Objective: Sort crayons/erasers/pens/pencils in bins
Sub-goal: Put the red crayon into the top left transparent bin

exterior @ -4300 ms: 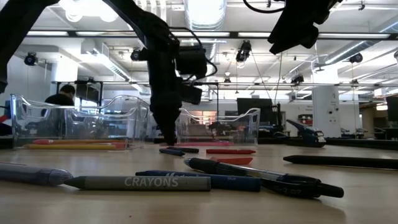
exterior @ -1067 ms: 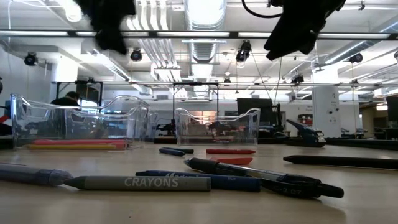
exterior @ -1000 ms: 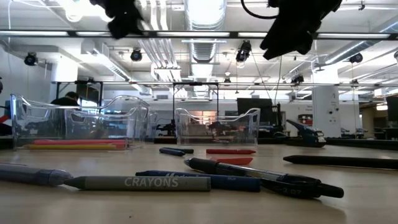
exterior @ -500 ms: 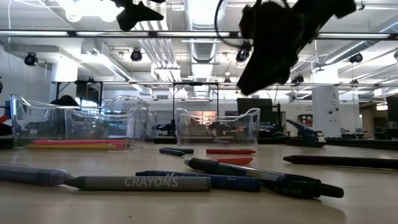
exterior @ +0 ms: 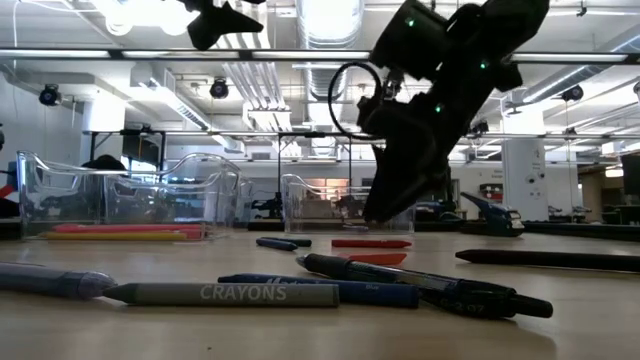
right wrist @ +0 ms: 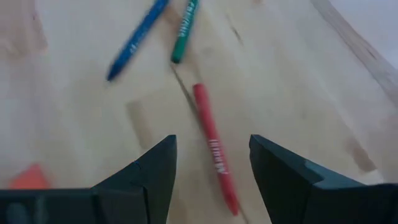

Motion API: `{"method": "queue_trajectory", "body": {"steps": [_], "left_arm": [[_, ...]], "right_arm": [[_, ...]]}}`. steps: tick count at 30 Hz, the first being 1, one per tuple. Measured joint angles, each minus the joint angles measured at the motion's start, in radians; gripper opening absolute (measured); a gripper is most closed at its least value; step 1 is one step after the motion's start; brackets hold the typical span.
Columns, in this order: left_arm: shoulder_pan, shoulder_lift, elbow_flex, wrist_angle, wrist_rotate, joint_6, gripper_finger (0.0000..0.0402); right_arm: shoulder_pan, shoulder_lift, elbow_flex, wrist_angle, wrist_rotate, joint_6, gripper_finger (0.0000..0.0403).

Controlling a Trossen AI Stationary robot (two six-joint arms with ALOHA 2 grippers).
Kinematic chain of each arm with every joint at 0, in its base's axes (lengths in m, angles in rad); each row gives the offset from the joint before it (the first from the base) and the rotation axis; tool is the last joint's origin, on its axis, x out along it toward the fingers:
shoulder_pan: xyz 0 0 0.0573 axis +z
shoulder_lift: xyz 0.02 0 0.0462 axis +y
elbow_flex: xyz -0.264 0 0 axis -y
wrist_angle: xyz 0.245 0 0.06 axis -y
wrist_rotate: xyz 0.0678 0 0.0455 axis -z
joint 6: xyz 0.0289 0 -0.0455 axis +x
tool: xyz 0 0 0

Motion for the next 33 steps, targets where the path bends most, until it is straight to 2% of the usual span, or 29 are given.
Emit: {"method": "queue_trajectory", "body": {"steps": [6, 12, 15, 23, 26, 33], "left_arm": [[0.0, 0.001, 0.0, -0.006, 0.0, 0.0, 0.0216], [0.0, 0.0, 0.0, -0.036, 0.001, 0.0, 0.0216], [0.0, 0.002, 0.0, -0.038, 0.001, 0.0, 0.0216], [0.0, 0.007, -0.001, -0.039, 0.002, 0.001, 0.0216], [0.0, 0.007, -0.001, -0.038, 0.003, 0.001, 0.0216], [0.0, 0.007, -0.003, -0.039, 0.01, 0.008, 0.0216]], "right_arm": [[-0.002, 0.058, 0.0, 0.049, -0.089, -0.071, 0.0191], [0.0, 0.111, 0.005, 0.056, -0.105, -0.061, 0.0185], [0.0, 0.13, 0.005, 0.055, -0.1, -0.062, 0.0154], [-0.001, 0.15, 0.003, 0.047, -0.11, -0.055, 0.0025], [0.0, 0.143, 0.003, 0.046, -0.117, -0.019, 0.0011], [0.0, 0.06, -0.004, 0.007, -0.117, 0.016, 0.0009]]}}
